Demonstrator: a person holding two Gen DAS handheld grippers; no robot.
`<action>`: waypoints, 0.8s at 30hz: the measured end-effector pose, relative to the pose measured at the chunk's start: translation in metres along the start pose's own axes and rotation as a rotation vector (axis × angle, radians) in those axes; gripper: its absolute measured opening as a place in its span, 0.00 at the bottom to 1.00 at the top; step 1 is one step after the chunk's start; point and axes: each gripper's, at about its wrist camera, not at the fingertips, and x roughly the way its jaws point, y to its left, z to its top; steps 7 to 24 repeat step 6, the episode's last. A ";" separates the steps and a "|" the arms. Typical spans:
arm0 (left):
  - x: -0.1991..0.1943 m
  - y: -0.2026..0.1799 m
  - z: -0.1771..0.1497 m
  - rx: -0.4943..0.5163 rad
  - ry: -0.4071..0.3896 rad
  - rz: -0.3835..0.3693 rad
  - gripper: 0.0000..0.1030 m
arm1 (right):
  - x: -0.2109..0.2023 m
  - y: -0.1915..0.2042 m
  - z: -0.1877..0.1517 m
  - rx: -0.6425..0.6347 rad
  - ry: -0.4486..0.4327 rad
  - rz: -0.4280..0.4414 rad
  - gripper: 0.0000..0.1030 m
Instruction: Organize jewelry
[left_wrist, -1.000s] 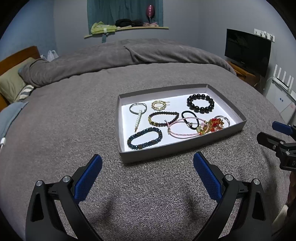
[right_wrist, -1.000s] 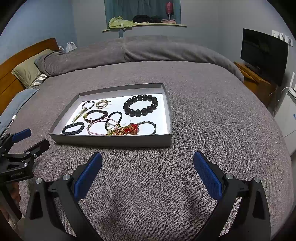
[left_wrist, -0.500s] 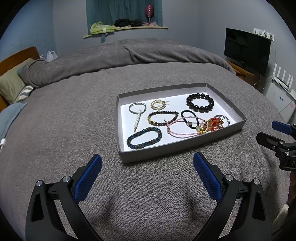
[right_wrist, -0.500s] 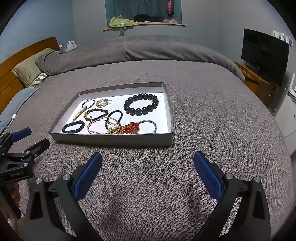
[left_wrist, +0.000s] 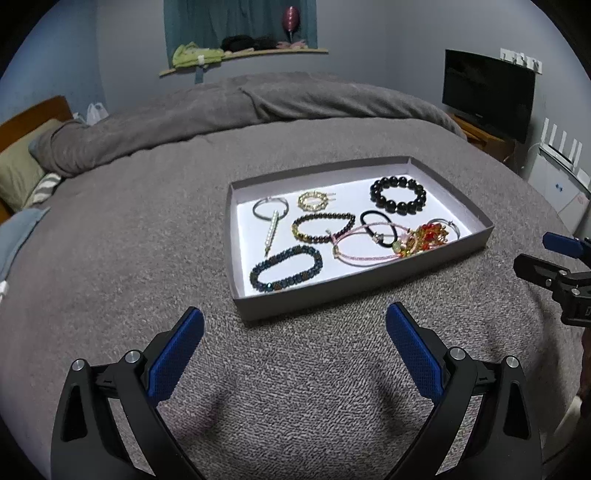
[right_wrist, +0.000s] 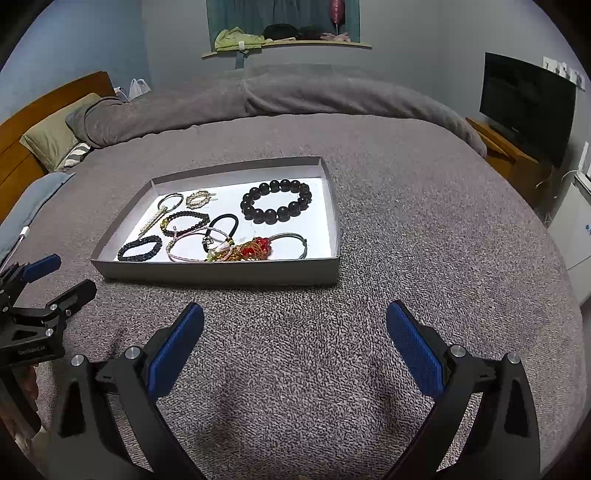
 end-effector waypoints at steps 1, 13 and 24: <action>0.002 0.001 -0.001 -0.001 0.005 0.001 0.95 | 0.002 -0.001 -0.001 0.000 0.002 -0.004 0.95; 0.007 0.018 -0.010 0.006 0.014 0.035 0.95 | 0.021 -0.019 -0.006 0.025 0.027 -0.028 0.95; 0.007 0.018 -0.010 0.006 0.014 0.035 0.95 | 0.021 -0.019 -0.006 0.025 0.027 -0.028 0.95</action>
